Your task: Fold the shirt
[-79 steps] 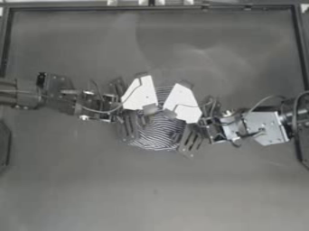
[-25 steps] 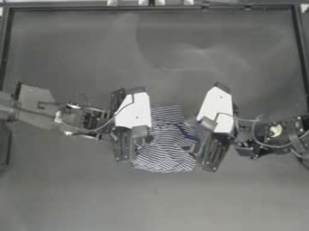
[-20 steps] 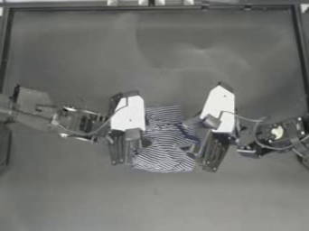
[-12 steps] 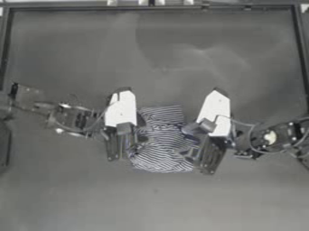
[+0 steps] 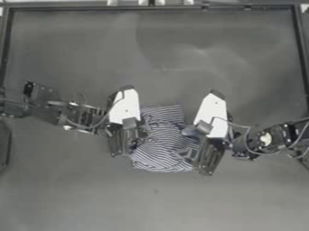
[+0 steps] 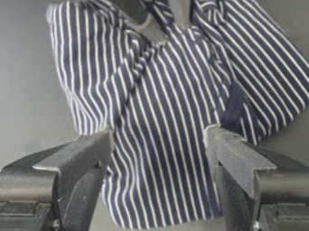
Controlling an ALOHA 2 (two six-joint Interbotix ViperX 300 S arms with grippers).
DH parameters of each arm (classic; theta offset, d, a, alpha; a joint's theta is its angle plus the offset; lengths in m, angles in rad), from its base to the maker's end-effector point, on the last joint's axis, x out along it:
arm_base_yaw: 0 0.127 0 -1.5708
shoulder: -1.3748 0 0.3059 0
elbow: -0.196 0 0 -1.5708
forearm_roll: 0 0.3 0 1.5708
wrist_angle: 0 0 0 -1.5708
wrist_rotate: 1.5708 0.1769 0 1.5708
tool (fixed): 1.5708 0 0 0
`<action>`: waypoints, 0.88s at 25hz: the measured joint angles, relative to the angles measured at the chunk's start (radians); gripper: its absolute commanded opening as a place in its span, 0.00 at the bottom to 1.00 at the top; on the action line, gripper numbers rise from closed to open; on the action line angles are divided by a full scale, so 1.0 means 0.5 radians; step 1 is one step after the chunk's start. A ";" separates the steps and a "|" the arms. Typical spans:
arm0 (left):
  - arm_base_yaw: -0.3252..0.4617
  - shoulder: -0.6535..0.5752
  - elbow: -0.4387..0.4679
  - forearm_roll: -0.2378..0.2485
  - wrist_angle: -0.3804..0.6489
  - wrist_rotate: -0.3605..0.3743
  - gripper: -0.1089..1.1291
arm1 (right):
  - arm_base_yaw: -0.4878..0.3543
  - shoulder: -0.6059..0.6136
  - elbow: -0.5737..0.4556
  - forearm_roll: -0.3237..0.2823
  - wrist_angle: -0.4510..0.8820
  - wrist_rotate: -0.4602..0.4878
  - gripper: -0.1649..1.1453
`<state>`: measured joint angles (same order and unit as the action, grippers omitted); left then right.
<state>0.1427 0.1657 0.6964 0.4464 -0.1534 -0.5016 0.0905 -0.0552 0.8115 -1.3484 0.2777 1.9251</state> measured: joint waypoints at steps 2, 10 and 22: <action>-0.003 0.006 0.000 -0.012 0.000 -0.003 0.64 | 0.000 0.000 0.000 0.003 -0.003 -0.003 0.83; -0.006 -0.083 -0.080 0.028 0.135 0.043 0.64 | -0.015 -0.003 -0.009 -0.003 0.003 -0.043 0.83; -0.101 -0.393 -0.114 0.037 0.307 0.077 0.65 | -0.126 -0.058 -0.009 -0.150 0.009 -0.031 0.83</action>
<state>0.0920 -0.0307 0.6397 0.4648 0.0000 -0.4633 0.0276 -0.0844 0.8069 -1.4235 0.2823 1.9098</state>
